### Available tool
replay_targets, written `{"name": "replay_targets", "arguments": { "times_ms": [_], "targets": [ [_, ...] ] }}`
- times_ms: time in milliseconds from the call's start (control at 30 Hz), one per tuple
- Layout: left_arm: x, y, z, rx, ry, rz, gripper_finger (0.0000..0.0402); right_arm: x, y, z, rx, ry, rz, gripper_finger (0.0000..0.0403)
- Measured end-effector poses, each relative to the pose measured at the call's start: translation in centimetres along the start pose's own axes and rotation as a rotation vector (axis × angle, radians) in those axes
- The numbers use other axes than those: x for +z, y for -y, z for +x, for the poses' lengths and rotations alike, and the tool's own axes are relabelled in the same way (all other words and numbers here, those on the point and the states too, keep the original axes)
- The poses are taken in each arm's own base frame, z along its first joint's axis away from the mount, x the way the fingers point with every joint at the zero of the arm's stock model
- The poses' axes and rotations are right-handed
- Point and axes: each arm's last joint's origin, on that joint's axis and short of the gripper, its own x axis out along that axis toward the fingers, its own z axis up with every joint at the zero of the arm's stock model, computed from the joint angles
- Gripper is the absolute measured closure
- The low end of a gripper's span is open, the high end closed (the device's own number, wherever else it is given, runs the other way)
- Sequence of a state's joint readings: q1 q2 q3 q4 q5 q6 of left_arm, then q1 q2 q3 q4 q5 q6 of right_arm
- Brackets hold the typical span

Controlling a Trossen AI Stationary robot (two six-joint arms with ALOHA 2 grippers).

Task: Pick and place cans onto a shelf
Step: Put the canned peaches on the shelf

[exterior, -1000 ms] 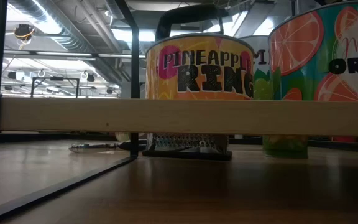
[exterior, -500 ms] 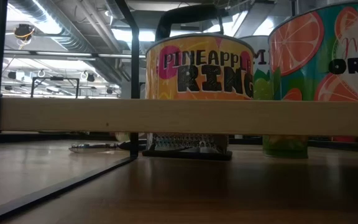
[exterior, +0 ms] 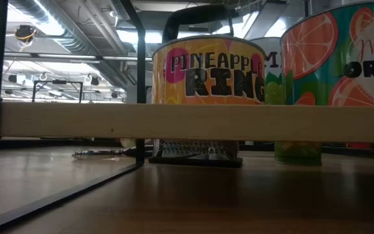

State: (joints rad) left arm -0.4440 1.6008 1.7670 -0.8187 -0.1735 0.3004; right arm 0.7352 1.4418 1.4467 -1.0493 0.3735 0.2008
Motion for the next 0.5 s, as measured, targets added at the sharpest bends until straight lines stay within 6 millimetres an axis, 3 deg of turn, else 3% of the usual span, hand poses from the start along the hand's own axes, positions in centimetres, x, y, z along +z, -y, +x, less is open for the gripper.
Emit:
{"name": "replay_targets", "arguments": {
  "times_ms": [133,300,500],
  "targets": [
    [-1.6,1.0,-1.3,-0.016,-0.059,-0.119,0.0338,-0.4,0.4,-0.8,-0.003,-0.009,0.027,0.0283],
    [-4.4,3.5,-0.6,-0.027,-0.154,-0.344,0.0338,-0.5,0.5,-1.0,-0.002,-0.005,0.075,0.0283],
    [-6.2,7.1,0.3,-0.053,-0.245,-0.627,0.0338,-0.5,0.5,-1.0,-0.002,-0.006,0.076,0.0283]
  ]
}}
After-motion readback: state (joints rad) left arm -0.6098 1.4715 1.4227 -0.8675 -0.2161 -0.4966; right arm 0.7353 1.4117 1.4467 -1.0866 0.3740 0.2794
